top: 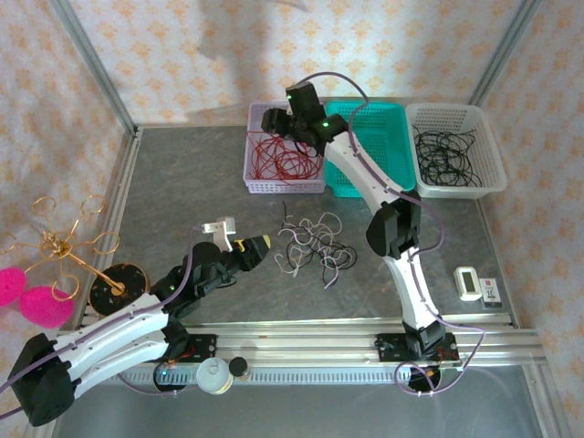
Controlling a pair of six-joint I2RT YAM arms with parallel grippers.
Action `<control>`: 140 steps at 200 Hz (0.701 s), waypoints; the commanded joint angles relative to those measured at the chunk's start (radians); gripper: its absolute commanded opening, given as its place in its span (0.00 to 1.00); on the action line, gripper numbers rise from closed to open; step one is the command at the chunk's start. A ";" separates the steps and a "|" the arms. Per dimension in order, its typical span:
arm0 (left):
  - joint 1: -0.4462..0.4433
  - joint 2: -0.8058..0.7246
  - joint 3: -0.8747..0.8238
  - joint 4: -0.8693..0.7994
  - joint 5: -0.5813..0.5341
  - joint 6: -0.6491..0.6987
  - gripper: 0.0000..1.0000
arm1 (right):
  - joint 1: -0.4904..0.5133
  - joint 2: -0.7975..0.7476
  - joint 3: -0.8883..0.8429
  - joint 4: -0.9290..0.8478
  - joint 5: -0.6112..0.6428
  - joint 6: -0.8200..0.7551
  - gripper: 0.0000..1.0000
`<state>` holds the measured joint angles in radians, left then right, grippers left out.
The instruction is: Untangle the cables
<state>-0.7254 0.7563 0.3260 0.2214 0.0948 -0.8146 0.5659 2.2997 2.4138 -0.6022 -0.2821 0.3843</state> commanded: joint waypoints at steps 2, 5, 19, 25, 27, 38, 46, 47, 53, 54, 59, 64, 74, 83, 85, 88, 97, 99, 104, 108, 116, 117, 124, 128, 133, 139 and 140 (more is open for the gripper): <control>-0.006 -0.030 -0.005 -0.045 -0.029 -0.008 0.56 | -0.006 -0.092 -0.057 -0.037 -0.016 -0.021 0.59; -0.006 -0.033 -0.005 -0.052 -0.033 -0.008 0.56 | -0.004 -0.100 -0.071 -0.037 -0.018 -0.026 0.59; -0.006 -0.046 -0.003 -0.091 -0.051 -0.010 0.56 | -0.004 -0.168 -0.167 -0.033 -0.020 -0.047 0.58; -0.006 -0.054 -0.003 -0.105 -0.058 -0.013 0.56 | -0.003 -0.206 -0.222 -0.025 -0.016 -0.057 0.57; -0.006 -0.056 -0.002 -0.110 -0.060 -0.013 0.56 | -0.003 -0.221 -0.242 -0.023 -0.014 -0.059 0.57; -0.006 -0.068 -0.009 -0.128 -0.060 -0.018 0.56 | -0.002 -0.296 -0.368 0.004 -0.003 -0.071 0.57; -0.005 -0.076 -0.013 -0.139 -0.055 -0.020 0.56 | -0.001 -0.364 -0.476 0.036 0.003 -0.074 0.57; -0.006 -0.077 -0.013 -0.141 -0.054 -0.020 0.56 | -0.001 -0.373 -0.490 0.040 0.005 -0.074 0.57; -0.006 -0.081 -0.013 -0.150 -0.050 -0.021 0.56 | -0.001 -0.428 -0.573 0.063 0.012 -0.074 0.57; -0.006 -0.081 -0.014 -0.153 -0.049 -0.021 0.56 | -0.001 -0.433 -0.587 0.067 0.013 -0.074 0.57; -0.006 -0.084 -0.015 -0.160 -0.045 -0.023 0.56 | -0.001 -0.481 -0.656 0.084 0.020 -0.073 0.57; -0.006 -0.084 -0.015 -0.167 -0.040 -0.024 0.56 | 0.000 -0.527 -0.722 0.098 0.032 -0.070 0.57; -0.006 -0.081 -0.017 -0.179 -0.033 -0.024 0.56 | -0.001 -0.612 -0.852 0.116 0.056 -0.070 0.56; -0.006 -0.077 -0.022 -0.184 -0.025 -0.030 0.56 | -0.001 -0.680 -0.956 0.123 0.068 -0.073 0.56; -0.006 -0.076 -0.023 -0.185 -0.024 -0.031 0.56 | -0.001 -0.694 -0.979 0.123 0.072 -0.072 0.56; -0.006 -0.073 -0.025 -0.184 -0.019 -0.033 0.56 | -0.001 -0.714 -1.010 0.123 0.078 -0.069 0.56; -0.006 -0.064 -0.032 -0.178 -0.002 -0.041 0.56 | 0.000 -0.769 -1.096 0.125 0.081 -0.055 0.56; -0.006 -0.060 -0.033 -0.177 0.001 -0.041 0.56 | 0.000 -0.780 -1.110 0.125 0.080 -0.052 0.56; -0.006 -0.051 -0.035 -0.172 0.013 -0.045 0.56 | -0.001 -0.805 -1.153 0.125 0.078 -0.038 0.56; -0.006 -0.042 -0.037 -0.168 0.025 -0.047 0.56 | -0.001 -0.822 -1.186 0.121 0.077 -0.025 0.56; -0.006 -0.020 -0.037 -0.157 0.052 -0.047 0.56 | -0.001 -0.854 -1.234 0.111 0.068 -0.003 0.56; -0.005 -0.016 -0.037 -0.156 0.057 -0.047 0.56 | -0.001 -0.856 -1.243 0.110 0.066 -0.001 0.56; -0.005 0.010 -0.033 -0.148 0.079 -0.043 0.55 | -0.001 -0.881 -1.289 0.107 0.060 0.009 0.56; -0.006 0.026 -0.028 -0.148 0.091 -0.041 0.55 | -0.001 -0.895 -1.310 0.106 0.062 0.017 0.56; -0.006 0.047 -0.020 -0.153 0.101 -0.038 0.54 | -0.001 -0.911 -1.342 0.104 0.069 0.027 0.56; -0.005 0.077 -0.007 -0.162 0.108 -0.037 0.53 | -0.001 -0.931 -1.375 0.108 0.079 0.035 0.56; -0.006 0.081 -0.006 -0.164 0.109 -0.036 0.53 | -0.001 -0.934 -1.381 0.109 0.080 0.036 0.56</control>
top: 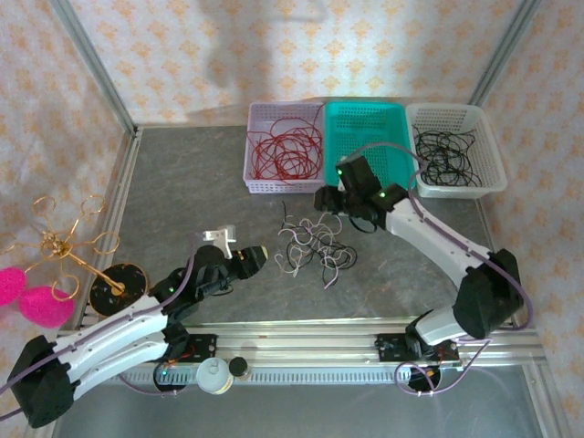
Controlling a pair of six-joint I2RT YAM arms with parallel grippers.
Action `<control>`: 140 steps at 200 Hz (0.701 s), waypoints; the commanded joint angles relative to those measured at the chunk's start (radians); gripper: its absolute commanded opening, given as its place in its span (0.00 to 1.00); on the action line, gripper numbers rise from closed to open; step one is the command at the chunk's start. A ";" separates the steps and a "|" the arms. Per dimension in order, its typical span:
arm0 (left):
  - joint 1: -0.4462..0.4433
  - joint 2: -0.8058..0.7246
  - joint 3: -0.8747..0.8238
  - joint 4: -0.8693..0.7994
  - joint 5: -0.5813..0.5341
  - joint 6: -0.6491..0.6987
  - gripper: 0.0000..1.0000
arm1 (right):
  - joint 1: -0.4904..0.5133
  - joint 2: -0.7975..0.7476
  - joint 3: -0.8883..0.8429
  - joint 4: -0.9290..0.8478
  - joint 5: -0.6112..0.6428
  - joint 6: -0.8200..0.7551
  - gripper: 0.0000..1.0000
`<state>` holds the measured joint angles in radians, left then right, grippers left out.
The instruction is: Untangle the cables
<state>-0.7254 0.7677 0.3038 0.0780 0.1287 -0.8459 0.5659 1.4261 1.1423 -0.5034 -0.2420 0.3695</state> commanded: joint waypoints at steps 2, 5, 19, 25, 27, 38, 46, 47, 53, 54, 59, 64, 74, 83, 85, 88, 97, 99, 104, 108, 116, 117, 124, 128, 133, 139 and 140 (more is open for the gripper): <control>-0.006 0.080 0.020 -0.024 0.077 -0.004 0.53 | -0.001 -0.066 -0.120 0.012 0.043 0.053 0.56; -0.006 0.094 0.026 -0.027 0.081 -0.003 0.53 | 0.000 -0.074 -0.136 0.016 0.044 0.055 0.56; -0.006 0.158 0.053 -0.045 0.088 -0.004 0.51 | 0.000 -0.097 -0.185 0.017 0.047 0.061 0.56; -0.006 0.187 0.070 -0.064 0.089 0.000 0.50 | -0.001 -0.102 -0.198 0.016 0.046 0.064 0.56; -0.006 0.199 0.077 -0.070 0.088 0.001 0.49 | 0.000 -0.103 -0.203 0.016 0.045 0.066 0.56; -0.006 0.263 0.123 -0.137 0.065 -0.004 0.45 | -0.001 -0.110 -0.223 0.021 0.042 0.072 0.55; -0.009 0.310 0.166 -0.194 0.048 0.005 0.44 | 0.000 -0.118 -0.236 0.027 0.039 0.074 0.55; -0.010 0.316 0.171 -0.196 0.046 0.006 0.44 | 0.000 -0.118 -0.237 0.028 0.040 0.074 0.55; -0.019 0.347 0.201 -0.225 0.033 0.015 0.44 | -0.001 -0.122 -0.244 0.033 0.038 0.075 0.55; -0.020 0.352 0.206 -0.229 0.031 0.015 0.44 | 0.000 -0.123 -0.245 0.034 0.039 0.075 0.55; -0.026 0.374 0.229 -0.248 0.017 0.024 0.44 | 0.000 -0.127 -0.250 0.039 0.040 0.075 0.55; -0.035 0.393 0.249 -0.256 0.004 0.030 0.45 | -0.001 -0.128 -0.255 0.044 0.039 0.075 0.55; -0.044 0.428 0.280 -0.261 -0.003 0.039 0.46 | -0.001 -0.130 -0.264 0.053 0.038 0.073 0.55; -0.047 0.459 0.306 -0.265 -0.002 0.055 0.47 | -0.001 -0.128 -0.269 0.059 0.037 0.070 0.55; -0.048 0.466 0.310 -0.265 -0.002 0.061 0.47 | -0.001 -0.128 -0.270 0.060 0.038 0.070 0.55; -0.049 0.477 0.319 -0.270 -0.003 0.070 0.48 | -0.001 -0.128 -0.272 0.061 0.037 0.069 0.55; -0.054 0.509 0.350 -0.299 -0.014 0.100 0.49 | -0.001 -0.127 -0.277 0.066 0.037 0.066 0.55; -0.053 0.518 0.357 -0.308 -0.016 0.108 0.49 | -0.001 -0.127 -0.278 0.067 0.037 0.066 0.55; -0.054 0.537 0.380 -0.333 -0.029 0.128 0.50 | -0.001 -0.127 -0.280 0.069 0.036 0.063 0.55; -0.056 0.552 0.399 -0.353 -0.039 0.143 0.51 | -0.001 -0.128 -0.284 0.069 0.034 0.062 0.55; -0.055 0.580 0.434 -0.395 -0.067 0.174 0.51 | 0.000 -0.127 -0.288 0.072 0.033 0.057 0.55; -0.055 0.584 0.438 -0.400 -0.070 0.177 0.52 | 0.000 -0.128 -0.288 0.072 0.034 0.056 0.55; -0.056 0.605 0.464 -0.430 -0.088 0.202 0.53 | -0.001 -0.128 -0.291 0.072 0.033 0.052 0.55; -0.055 0.616 0.481 -0.445 -0.098 0.214 0.54 | -0.001 -0.129 -0.293 0.072 0.035 0.049 0.55; -0.055 0.635 0.500 -0.465 -0.107 0.225 0.55 | -0.001 -0.130 -0.295 0.072 0.034 0.046 0.55; -0.056 0.656 0.522 -0.481 -0.111 0.239 0.56 | -0.001 -0.132 -0.296 0.072 0.036 0.040 0.55; -0.057 0.659 0.526 -0.483 -0.110 0.242 0.56 | -0.002 -0.133 -0.297 0.072 0.036 0.039 0.55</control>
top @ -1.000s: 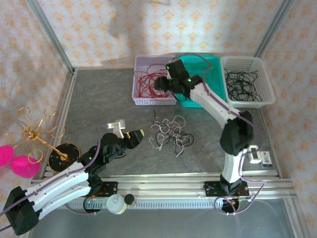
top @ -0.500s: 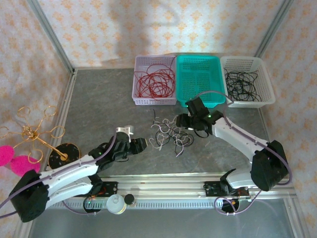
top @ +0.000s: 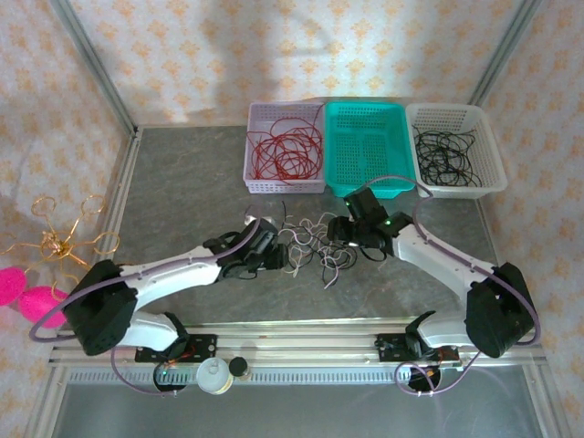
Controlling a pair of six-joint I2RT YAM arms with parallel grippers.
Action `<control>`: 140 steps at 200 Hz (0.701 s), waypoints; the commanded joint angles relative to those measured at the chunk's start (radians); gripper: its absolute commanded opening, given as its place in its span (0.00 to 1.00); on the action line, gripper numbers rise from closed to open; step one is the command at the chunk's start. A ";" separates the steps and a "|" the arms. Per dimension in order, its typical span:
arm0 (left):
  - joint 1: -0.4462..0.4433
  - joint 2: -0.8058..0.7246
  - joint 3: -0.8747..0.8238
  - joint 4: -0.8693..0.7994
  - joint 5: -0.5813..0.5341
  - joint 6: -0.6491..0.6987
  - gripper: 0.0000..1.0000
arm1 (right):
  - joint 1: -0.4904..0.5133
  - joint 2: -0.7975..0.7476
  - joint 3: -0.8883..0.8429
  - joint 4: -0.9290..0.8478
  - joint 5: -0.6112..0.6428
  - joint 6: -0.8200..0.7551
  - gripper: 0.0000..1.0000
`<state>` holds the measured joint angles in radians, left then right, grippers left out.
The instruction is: Untangle the cables
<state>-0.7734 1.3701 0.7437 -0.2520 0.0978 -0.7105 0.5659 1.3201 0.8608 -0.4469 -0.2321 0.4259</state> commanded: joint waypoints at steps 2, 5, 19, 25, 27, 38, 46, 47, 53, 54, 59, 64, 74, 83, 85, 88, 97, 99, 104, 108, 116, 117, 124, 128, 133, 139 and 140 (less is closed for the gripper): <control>-0.009 0.064 0.088 -0.157 -0.079 0.114 0.57 | 0.000 -0.027 -0.015 0.015 0.026 -0.019 0.55; -0.008 0.075 0.099 -0.161 -0.077 0.118 0.57 | -0.001 -0.027 -0.016 0.014 0.027 -0.021 0.55; -0.009 0.117 0.131 -0.182 -0.074 0.176 0.58 | 0.000 -0.030 -0.020 0.014 0.034 -0.028 0.55; -0.011 0.133 0.144 -0.188 -0.068 0.199 0.58 | 0.000 -0.033 -0.021 0.014 0.036 -0.031 0.55; -0.011 0.137 0.148 -0.190 -0.066 0.204 0.58 | 0.000 -0.033 -0.022 0.014 0.038 -0.031 0.55; -0.010 0.166 0.167 -0.205 -0.061 0.247 0.58 | 0.000 -0.033 -0.022 0.012 0.040 -0.035 0.55; -0.012 0.182 0.178 -0.218 -0.066 0.272 0.55 | -0.001 -0.033 -0.020 0.011 0.038 -0.035 0.55; -0.012 0.183 0.180 -0.219 -0.068 0.276 0.54 | -0.001 -0.033 -0.021 0.011 0.038 -0.036 0.55; -0.015 0.195 0.184 -0.229 -0.078 0.293 0.53 | -0.001 -0.033 -0.022 0.011 0.036 -0.036 0.55; -0.013 0.197 0.185 -0.231 -0.079 0.297 0.53 | -0.001 -0.033 -0.022 0.011 0.036 -0.035 0.55; -0.013 0.205 0.192 -0.239 -0.090 0.309 0.53 | -0.001 -0.034 -0.023 0.011 0.034 -0.035 0.55; -0.013 0.213 0.198 -0.248 -0.096 0.321 0.53 | -0.001 -0.035 -0.024 0.010 0.033 -0.034 0.55; -0.012 0.228 0.206 -0.256 -0.102 0.341 0.54 | -0.001 -0.037 -0.026 0.009 0.030 -0.033 0.55; -0.013 0.246 0.217 -0.261 -0.103 0.358 0.57 | -0.001 -0.041 -0.029 0.008 0.025 -0.031 0.55; -0.013 0.250 0.219 -0.262 -0.101 0.361 0.58 | -0.001 -0.042 -0.028 0.007 0.024 -0.031 0.55; -0.012 0.258 0.224 -0.265 -0.099 0.366 0.59 | -0.001 -0.043 -0.031 0.009 0.023 -0.031 0.55; -0.013 0.279 0.238 -0.269 -0.093 0.377 0.61 | -0.001 -0.045 -0.032 0.009 0.022 -0.030 0.55; -0.012 0.284 0.240 -0.270 -0.093 0.378 0.61 | -0.001 -0.046 -0.032 0.010 0.021 -0.029 0.55; -0.012 0.295 0.247 -0.271 -0.094 0.382 0.62 | 0.000 -0.047 -0.031 0.010 0.020 -0.030 0.55; -0.013 0.302 0.251 -0.272 -0.094 0.385 0.62 | 0.000 -0.047 -0.030 0.010 0.020 -0.030 0.55; -0.013 0.315 0.258 -0.275 -0.098 0.391 0.63 | -0.001 -0.045 -0.027 0.008 0.019 -0.030 0.55; -0.013 0.315 0.258 -0.274 -0.098 0.392 0.63 | 0.000 -0.045 -0.027 0.008 0.018 -0.030 0.55; -0.013 0.324 0.262 -0.276 -0.098 0.399 0.63 | -0.001 -0.045 -0.024 0.008 0.019 -0.028 0.55; -0.014 0.327 0.266 -0.277 -0.099 0.402 0.64 | -0.001 -0.045 -0.023 0.008 0.019 -0.027 0.55; -0.014 0.331 0.268 -0.278 -0.098 0.407 0.64 | 0.000 -0.045 -0.022 0.009 0.017 -0.026 0.55; -0.015 0.334 0.272 -0.278 -0.099 0.411 0.64 | -0.001 -0.045 -0.020 0.010 0.016 -0.024 0.55; -0.017 0.336 0.273 -0.279 -0.099 0.412 0.64 | -0.001 -0.045 -0.020 0.011 0.015 -0.023 0.55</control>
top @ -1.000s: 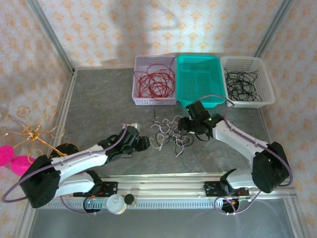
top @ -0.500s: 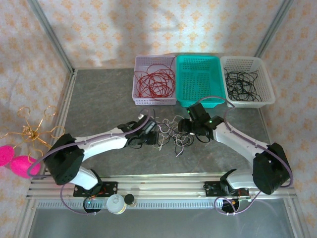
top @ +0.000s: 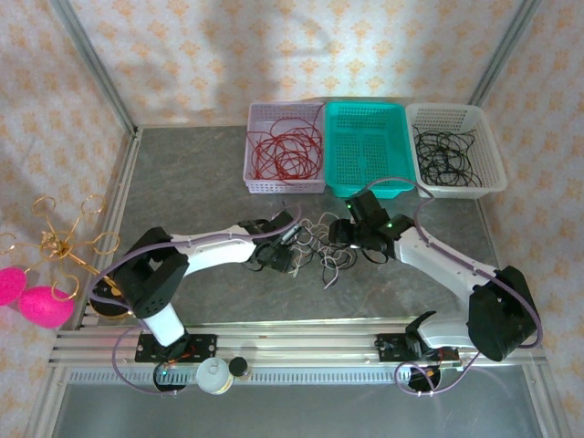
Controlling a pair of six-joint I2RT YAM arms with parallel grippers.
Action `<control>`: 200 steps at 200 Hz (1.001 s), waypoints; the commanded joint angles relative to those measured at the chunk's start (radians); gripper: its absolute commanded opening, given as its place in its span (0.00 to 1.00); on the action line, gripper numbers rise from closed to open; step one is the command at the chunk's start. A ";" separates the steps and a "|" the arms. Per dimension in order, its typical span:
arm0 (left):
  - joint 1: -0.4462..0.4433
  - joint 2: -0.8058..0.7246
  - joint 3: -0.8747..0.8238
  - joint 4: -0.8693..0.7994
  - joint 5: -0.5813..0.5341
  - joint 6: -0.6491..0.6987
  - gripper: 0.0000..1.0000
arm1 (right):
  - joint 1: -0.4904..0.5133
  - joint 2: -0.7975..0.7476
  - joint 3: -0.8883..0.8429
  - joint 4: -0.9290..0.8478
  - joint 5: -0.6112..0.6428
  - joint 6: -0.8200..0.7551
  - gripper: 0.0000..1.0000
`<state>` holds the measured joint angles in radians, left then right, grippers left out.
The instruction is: Untangle the cables
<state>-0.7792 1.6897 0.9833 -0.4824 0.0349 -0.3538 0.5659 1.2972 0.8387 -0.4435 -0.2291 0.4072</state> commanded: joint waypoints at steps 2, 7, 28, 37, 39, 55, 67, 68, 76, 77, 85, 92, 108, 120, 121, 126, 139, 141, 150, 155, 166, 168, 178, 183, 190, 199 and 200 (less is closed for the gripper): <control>-0.011 0.017 0.033 -0.049 -0.038 0.056 0.64 | -0.001 -0.022 0.002 0.008 0.011 -0.005 0.55; -0.012 0.020 0.037 -0.049 -0.038 0.060 0.64 | 0.000 -0.022 0.003 0.009 0.010 -0.002 0.55; -0.012 0.039 0.046 -0.049 -0.038 0.067 0.61 | -0.001 -0.019 0.000 0.011 0.006 0.002 0.55; -0.014 0.043 0.047 -0.047 -0.055 0.059 0.56 | -0.001 -0.019 0.000 0.012 0.005 0.003 0.55; -0.013 0.042 0.047 -0.046 -0.062 0.056 0.55 | -0.001 -0.018 -0.002 0.012 0.005 0.004 0.55; -0.012 0.031 0.044 -0.037 -0.113 0.039 0.45 | -0.001 -0.018 -0.003 0.015 0.003 0.008 0.55; -0.014 0.015 0.040 -0.023 -0.149 0.023 0.34 | -0.001 -0.018 -0.003 0.018 0.002 0.012 0.55; -0.014 0.014 0.040 -0.023 -0.150 0.021 0.33 | -0.001 -0.018 -0.003 0.019 0.002 0.012 0.55; -0.014 0.001 0.040 -0.010 -0.160 0.014 0.27 | -0.001 -0.016 -0.002 0.022 0.000 0.014 0.55; -0.015 -0.001 0.041 -0.008 -0.160 0.014 0.27 | -0.001 -0.016 -0.002 0.023 0.000 0.015 0.55; -0.020 -0.018 0.040 0.010 -0.167 0.014 0.24 | -0.001 -0.013 -0.001 0.024 -0.002 0.016 0.55; -0.034 -0.038 0.036 0.028 -0.177 0.017 0.22 | -0.001 -0.013 0.002 0.024 -0.004 0.018 0.55; -0.072 -0.091 0.027 0.066 -0.205 0.023 0.17 | -0.001 -0.011 0.004 0.025 -0.012 0.017 0.55; -0.095 -0.134 0.015 0.082 -0.239 -0.001 0.11 | -0.001 -0.015 0.000 0.032 -0.023 0.011 0.55; -0.096 -0.138 0.013 0.084 -0.240 -0.001 0.11 | -0.001 -0.016 -0.001 0.033 -0.024 0.010 0.55; -0.103 -0.158 0.004 0.091 -0.251 -0.015 0.09 | -0.001 -0.019 -0.005 0.040 -0.031 0.007 0.55; -0.121 -0.217 -0.023 0.115 -0.285 -0.049 0.04 | -0.001 -0.033 -0.015 0.064 -0.061 -0.007 0.55; -0.123 -0.229 -0.029 0.120 -0.288 -0.051 0.04 | 0.000 -0.036 -0.017 0.068 -0.067 -0.009 0.55; -0.132 -0.282 -0.052 0.137 -0.304 -0.068 0.02 | -0.001 -0.054 -0.025 0.091 -0.081 -0.012 0.55; -0.135 -0.307 -0.061 0.142 -0.315 -0.078 0.01 | -0.001 -0.065 -0.030 0.107 -0.089 -0.012 0.55; -0.137 -0.378 -0.079 0.155 -0.328 -0.091 0.00 | 0.000 -0.095 -0.041 0.144 -0.099 -0.012 0.54; -0.137 -0.392 -0.080 0.156 -0.329 -0.092 0.00 | -0.001 -0.101 -0.044 0.151 -0.102 -0.010 0.54; -0.137 -0.448 -0.081 0.153 -0.341 -0.103 0.00 | -0.001 -0.135 -0.060 0.199 -0.117 -0.006 0.53; -0.137 -0.480 -0.079 0.152 -0.344 -0.108 0.00 | -0.001 -0.157 -0.073 0.235 -0.141 -0.010 0.54; -0.138 -0.520 -0.076 0.154 -0.343 -0.107 0.00 | 0.000 -0.185 -0.095 0.289 -0.172 -0.020 0.54; -0.139 -0.567 -0.070 0.160 -0.339 -0.097 0.00 | -0.001 -0.222 -0.122 0.353 -0.201 -0.035 0.54; -0.138 -0.572 -0.069 0.160 -0.338 -0.095 0.00 | -0.001 -0.227 -0.125 0.362 -0.205 -0.041 0.54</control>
<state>-0.9127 1.2320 0.9115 -0.3630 -0.2493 -0.4267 0.5659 1.1656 0.7666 -0.2798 -0.3450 0.4065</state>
